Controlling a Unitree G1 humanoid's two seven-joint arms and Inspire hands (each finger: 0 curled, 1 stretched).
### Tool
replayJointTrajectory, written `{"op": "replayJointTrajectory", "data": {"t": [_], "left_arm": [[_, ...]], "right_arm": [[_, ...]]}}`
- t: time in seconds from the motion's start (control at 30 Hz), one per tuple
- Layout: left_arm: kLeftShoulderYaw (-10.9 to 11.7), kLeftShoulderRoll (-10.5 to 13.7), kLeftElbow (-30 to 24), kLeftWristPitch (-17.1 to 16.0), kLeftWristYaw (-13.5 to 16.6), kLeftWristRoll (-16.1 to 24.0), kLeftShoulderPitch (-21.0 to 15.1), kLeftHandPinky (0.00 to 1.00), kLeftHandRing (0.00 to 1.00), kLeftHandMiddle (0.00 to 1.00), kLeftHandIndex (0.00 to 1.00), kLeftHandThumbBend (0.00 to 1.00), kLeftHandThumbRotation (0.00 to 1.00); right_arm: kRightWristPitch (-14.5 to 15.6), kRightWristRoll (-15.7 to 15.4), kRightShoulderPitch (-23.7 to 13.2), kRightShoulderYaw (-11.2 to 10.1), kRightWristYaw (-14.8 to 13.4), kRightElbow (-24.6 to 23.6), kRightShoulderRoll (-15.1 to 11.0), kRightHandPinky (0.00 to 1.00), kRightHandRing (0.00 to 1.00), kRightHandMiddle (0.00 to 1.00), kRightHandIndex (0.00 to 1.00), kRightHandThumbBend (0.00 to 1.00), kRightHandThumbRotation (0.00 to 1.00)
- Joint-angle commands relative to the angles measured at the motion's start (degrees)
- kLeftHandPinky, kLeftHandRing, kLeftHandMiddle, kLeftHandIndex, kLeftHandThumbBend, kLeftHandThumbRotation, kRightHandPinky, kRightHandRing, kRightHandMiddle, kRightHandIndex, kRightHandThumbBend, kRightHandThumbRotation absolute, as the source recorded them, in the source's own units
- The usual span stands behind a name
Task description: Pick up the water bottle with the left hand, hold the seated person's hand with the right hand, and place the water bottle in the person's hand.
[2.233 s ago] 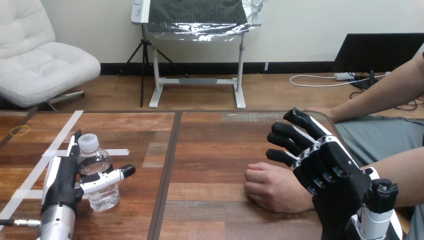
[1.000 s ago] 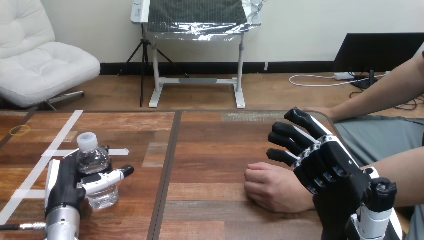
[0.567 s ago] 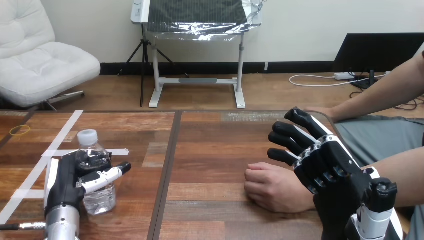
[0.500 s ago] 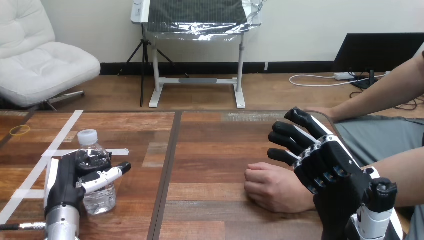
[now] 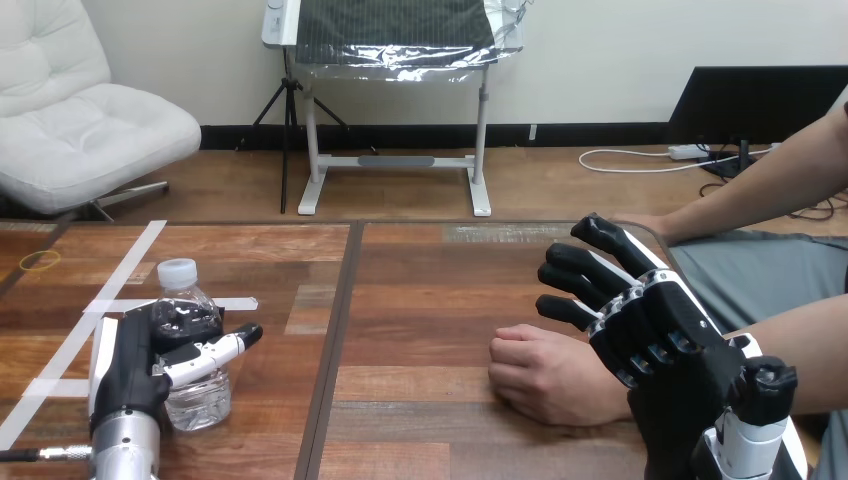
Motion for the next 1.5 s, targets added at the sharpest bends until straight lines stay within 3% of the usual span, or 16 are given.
{"op": "replayJointTrajectory", "data": {"t": [0.0,0.23,0.53,0.67,0.77,1.1,1.47], "left_arm": [[-0.3,-0.7,-7.2,-5.1,0.0,-1.0,-0.9,0.31,0.37,0.42,0.44,0.63,0.00],[-0.4,-1.6,-13.6,-8.7,-0.6,-1.7,2.4,0.29,0.36,0.41,0.42,0.63,0.00],[-0.9,-3.4,-23.2,-12.3,-2.4,-3.4,7.2,0.27,0.33,0.39,0.41,0.62,0.00],[-1.3,-4.5,-27.7,-13.7,-3.2,-4.3,9.4,0.26,0.32,0.38,0.40,0.61,0.00],[-2.3,-6.2,-34.7,-14.6,-4.5,-5.2,13.0,0.26,0.31,0.36,0.39,0.58,0.00],[-3.9,-8.6,-44.2,-11.8,-6.6,-7.5,17.8,0.25,0.30,0.35,0.38,0.54,0.00],[-4.4,-9.6,-48.4,-10.9,-7.7,-8.1,20.0,0.23,0.29,0.34,0.38,0.50,0.00]], "right_arm": [[-1.1,-1.3,-3.1,-1.4,-0.6,0.2,0.0,0.78,0.83,0.82,0.86,0.91,1.00],[-0.4,-2.7,-4.9,-2.8,-1.0,0.7,-0.9,0.78,0.82,0.82,0.85,0.87,1.00],[-0.8,-4.0,-10.0,-6.9,-0.4,3.3,-3.8,0.73,0.80,0.81,0.84,0.85,1.00],[0.2,-4.1,-12.9,-9.1,-0.1,4.2,-6.1,0.71,0.80,0.81,0.84,0.85,1.00],[0.8,-5.8,-17.4,-12.9,-0.4,6.5,-10.0,0.69,0.78,0.80,0.83,0.85,1.00],[1.3,-8.6,-23.3,-17.1,-0.9,11.2,-15.4,0.69,0.78,0.80,0.81,0.83,0.99],[0.2,-12.4,-28.0,-19.2,-0.8,17.0,-20.6,0.69,0.77,0.79,0.82,0.89,0.98]]}}
